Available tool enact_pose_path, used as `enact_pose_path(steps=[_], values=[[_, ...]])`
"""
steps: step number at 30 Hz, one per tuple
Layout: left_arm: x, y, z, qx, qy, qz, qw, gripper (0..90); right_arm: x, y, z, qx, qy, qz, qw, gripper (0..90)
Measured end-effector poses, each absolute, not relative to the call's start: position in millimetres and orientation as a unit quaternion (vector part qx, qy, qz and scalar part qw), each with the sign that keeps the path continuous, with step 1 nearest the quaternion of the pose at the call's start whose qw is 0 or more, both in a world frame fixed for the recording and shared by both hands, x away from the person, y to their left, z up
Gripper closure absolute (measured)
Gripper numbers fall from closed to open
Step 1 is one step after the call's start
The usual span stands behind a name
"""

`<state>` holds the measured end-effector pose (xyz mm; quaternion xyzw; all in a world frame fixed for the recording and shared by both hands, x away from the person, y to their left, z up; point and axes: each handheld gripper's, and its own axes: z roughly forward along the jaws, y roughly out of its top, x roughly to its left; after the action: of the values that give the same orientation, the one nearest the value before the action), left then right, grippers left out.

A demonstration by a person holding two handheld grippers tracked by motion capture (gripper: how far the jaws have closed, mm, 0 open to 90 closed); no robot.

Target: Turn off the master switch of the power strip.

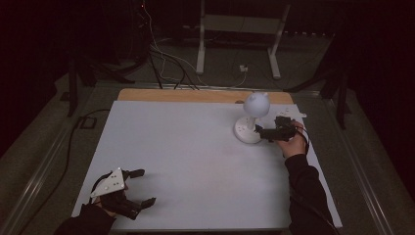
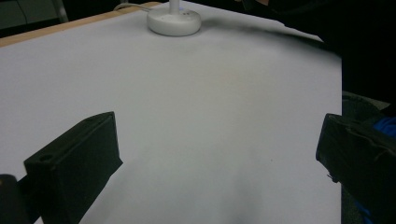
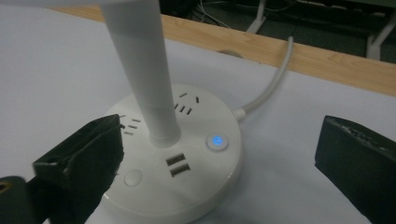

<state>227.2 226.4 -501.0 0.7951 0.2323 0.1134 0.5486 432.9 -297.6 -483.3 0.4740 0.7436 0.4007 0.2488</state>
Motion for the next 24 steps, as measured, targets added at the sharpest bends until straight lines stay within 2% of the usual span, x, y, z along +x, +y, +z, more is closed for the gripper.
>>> enact_pose_path(steps=[7,11,12,13,14,15,16,24], values=[[227.4,226.5,-501.1,0.794,0.234,0.112,0.549,0.2,437.3,-297.2,-484.7,0.503,0.724,0.4,0.253,19.2],[227.5,226.4,-501.1,0.795,0.233,0.112,0.549,0.2,438.8,-296.0,-484.2,0.514,0.72,0.394,0.25,35.7],[227.5,226.4,-501.1,0.795,0.233,0.112,0.549,0.2,438.8,-296.0,-484.2,0.514,0.72,0.394,0.25,35.7],[227.5,226.4,-501.1,0.795,0.233,0.112,0.549,0.2,439.1,-295.4,-484.4,0.511,0.721,0.392,0.257,43.6],[227.5,226.4,-501.1,0.794,0.234,0.112,0.549,0.2,439.4,-295.1,-484.4,0.513,0.719,0.392,0.258,47.2],[227.4,226.4,-501.1,0.794,0.234,0.112,0.549,0.2,439.4,-295.1,-484.4,0.513,0.719,0.392,0.258,47.2],[227.4,226.4,-501.1,0.795,0.234,0.112,0.549,0.2,440.1,-294.1,-484.7,0.513,0.719,0.39,0.261,52.5],[227.2,226.4,-500.7,0.794,0.233,0.111,0.551,0.2,444.7,-290.6,-486.1,0.521,0.716,0.382,0.265,76.5]])
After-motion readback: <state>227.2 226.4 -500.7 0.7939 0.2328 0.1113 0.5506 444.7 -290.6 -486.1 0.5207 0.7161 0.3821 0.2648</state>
